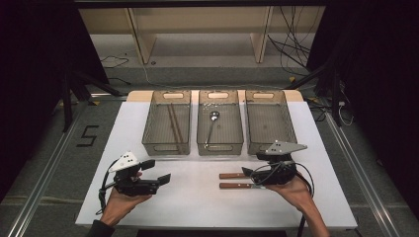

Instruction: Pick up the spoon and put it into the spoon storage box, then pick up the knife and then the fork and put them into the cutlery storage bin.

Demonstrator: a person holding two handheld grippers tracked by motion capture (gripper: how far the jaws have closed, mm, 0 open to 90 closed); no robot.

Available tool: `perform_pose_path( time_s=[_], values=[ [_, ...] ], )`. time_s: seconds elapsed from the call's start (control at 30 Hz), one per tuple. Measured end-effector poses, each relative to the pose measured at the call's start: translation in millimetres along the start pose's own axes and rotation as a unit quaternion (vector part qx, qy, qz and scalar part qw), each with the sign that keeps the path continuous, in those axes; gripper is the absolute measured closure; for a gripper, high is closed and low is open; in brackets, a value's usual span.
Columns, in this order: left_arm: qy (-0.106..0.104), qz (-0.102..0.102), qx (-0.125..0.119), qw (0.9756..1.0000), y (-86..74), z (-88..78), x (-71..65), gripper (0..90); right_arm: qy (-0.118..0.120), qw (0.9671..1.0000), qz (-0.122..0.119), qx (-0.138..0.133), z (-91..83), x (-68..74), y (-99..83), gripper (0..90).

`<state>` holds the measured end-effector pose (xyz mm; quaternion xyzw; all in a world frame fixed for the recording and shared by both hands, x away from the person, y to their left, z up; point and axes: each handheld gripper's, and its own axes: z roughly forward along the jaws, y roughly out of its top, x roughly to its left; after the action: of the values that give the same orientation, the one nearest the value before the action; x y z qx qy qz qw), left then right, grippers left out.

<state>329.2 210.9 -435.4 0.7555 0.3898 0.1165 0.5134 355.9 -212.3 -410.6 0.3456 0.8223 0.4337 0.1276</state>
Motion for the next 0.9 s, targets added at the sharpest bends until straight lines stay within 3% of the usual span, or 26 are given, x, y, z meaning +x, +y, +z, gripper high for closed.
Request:
perform_pose_path(
  time_s=[0.5, 0.9],
  values=[
    [0.005, 0.003, -0.001, 1.0, -6.0, -4.4, 1.4, 15.7, 0.011, 0.9988, -0.027, 0.039, 12.6, 4.5, 7.7, 24.7],
    [0.011, 0.013, -0.007, 0.9998, -8.0, -5.7, -1.1, 15.6, 0.015, 0.9938, -0.063, 0.091, 30.3, 5.8, 19.8, 25.2]
  ],
)
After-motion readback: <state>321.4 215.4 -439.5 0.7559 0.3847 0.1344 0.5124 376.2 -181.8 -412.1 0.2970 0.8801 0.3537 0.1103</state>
